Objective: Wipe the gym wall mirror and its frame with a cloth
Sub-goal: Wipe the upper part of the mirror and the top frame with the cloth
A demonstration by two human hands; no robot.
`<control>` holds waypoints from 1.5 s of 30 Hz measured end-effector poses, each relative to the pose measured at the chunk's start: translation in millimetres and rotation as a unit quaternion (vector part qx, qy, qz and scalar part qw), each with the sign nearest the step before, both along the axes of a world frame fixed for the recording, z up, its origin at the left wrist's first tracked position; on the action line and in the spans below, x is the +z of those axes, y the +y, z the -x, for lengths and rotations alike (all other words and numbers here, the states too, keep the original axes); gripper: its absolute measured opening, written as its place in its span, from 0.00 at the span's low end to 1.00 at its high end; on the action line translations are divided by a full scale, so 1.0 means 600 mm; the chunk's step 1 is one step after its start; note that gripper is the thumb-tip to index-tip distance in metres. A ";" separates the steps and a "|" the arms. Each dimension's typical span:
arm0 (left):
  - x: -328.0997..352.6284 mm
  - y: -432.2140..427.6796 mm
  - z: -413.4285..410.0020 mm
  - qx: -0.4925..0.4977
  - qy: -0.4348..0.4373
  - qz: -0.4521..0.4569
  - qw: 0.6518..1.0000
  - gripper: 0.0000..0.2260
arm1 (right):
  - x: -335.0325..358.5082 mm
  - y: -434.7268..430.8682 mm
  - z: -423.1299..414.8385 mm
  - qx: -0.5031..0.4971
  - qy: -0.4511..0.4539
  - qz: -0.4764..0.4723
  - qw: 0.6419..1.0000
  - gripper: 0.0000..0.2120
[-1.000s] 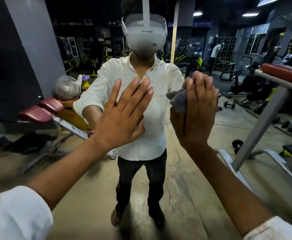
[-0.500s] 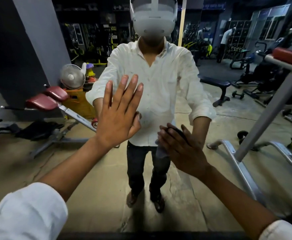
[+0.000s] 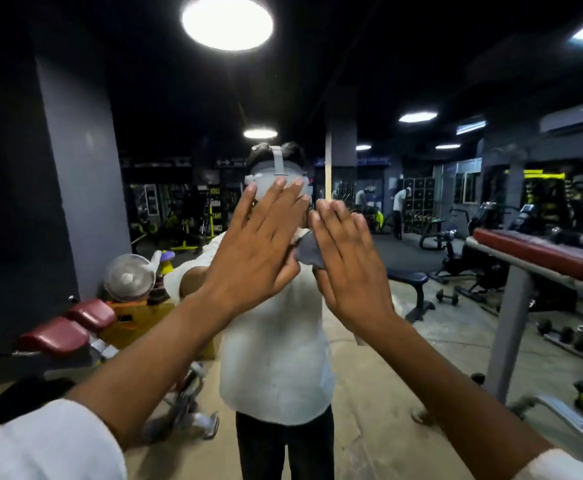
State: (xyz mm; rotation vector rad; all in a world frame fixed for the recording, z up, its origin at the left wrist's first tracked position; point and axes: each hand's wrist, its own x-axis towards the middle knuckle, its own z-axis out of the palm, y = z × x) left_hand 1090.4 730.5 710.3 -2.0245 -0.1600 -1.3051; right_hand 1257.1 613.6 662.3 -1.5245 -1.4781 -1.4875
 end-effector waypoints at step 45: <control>-0.204 -0.080 -0.133 0.096 -0.020 0.049 0.994 0.31 | -0.223 -0.101 -0.147 0.061 0.023 0.042 0.997 0.28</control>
